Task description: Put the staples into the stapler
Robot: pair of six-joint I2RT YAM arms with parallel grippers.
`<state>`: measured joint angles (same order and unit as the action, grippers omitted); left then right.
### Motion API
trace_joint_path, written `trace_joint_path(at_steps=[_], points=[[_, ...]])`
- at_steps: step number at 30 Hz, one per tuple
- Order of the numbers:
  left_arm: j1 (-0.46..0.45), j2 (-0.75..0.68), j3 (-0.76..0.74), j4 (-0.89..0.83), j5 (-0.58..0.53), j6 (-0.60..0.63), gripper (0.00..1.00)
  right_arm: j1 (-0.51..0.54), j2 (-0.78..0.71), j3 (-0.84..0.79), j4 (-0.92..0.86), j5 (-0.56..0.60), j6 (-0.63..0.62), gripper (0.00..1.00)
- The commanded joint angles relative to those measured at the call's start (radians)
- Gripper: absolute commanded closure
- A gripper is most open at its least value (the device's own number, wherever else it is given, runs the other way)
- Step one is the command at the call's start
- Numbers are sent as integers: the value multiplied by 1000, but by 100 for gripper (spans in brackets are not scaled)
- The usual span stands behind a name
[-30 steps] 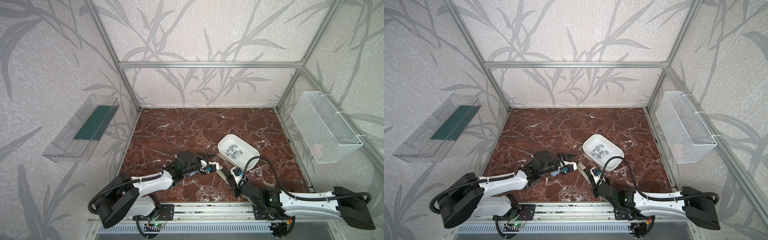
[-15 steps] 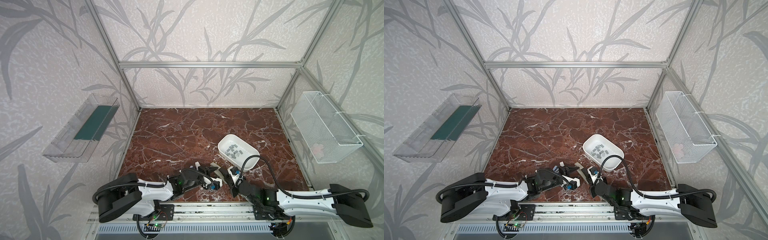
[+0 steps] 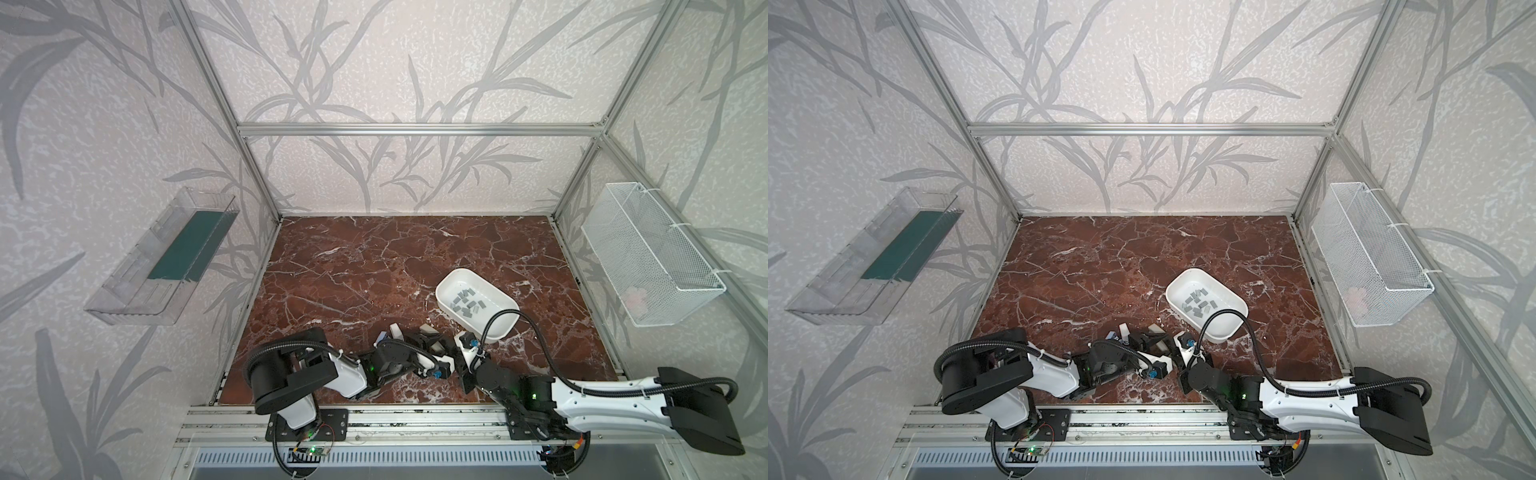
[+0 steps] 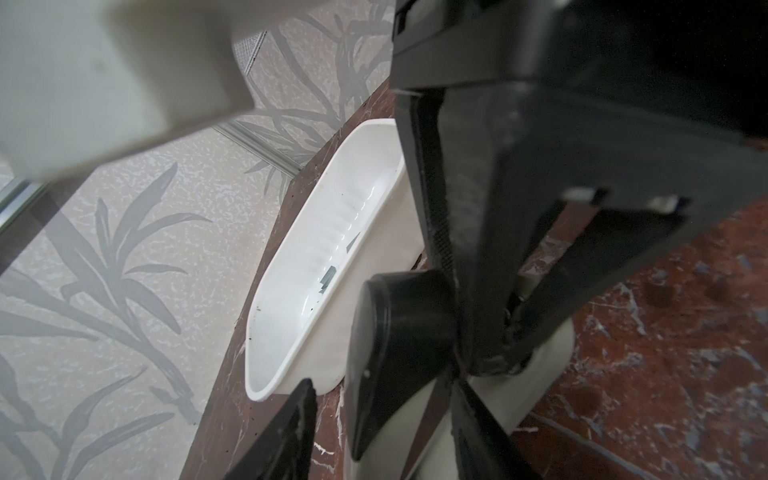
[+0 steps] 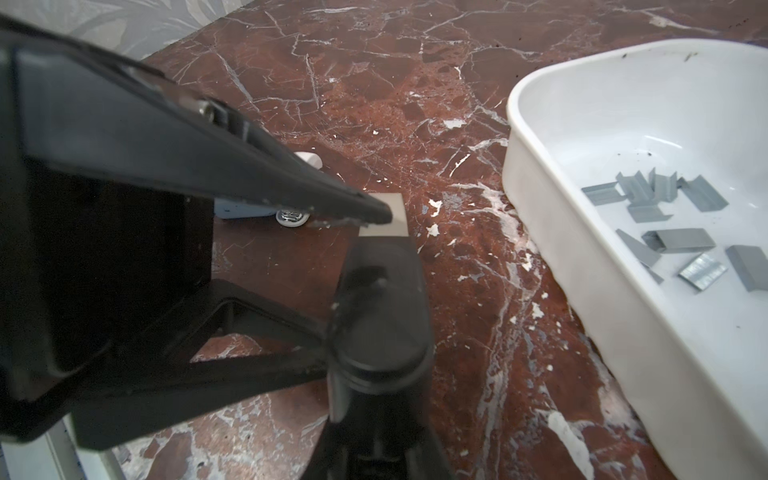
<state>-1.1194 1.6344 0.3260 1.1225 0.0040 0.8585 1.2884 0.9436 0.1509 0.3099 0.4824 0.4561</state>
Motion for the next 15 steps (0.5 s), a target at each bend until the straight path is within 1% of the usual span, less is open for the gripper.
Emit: trace_joint_path(at_steps=[1,5,10,15], points=[[-5,-4,44,84,-3,3,51,7,14,43,69,-24,-3,100],[-5,-45,44,51,32,-17,56,8,28,39,77,-25,2,100],[-6,-94,84,-83,48,-37,61,7,34,40,88,-46,-3,100],[9,-112,90,-42,31,-79,60,11,47,40,109,-81,-9,100]])
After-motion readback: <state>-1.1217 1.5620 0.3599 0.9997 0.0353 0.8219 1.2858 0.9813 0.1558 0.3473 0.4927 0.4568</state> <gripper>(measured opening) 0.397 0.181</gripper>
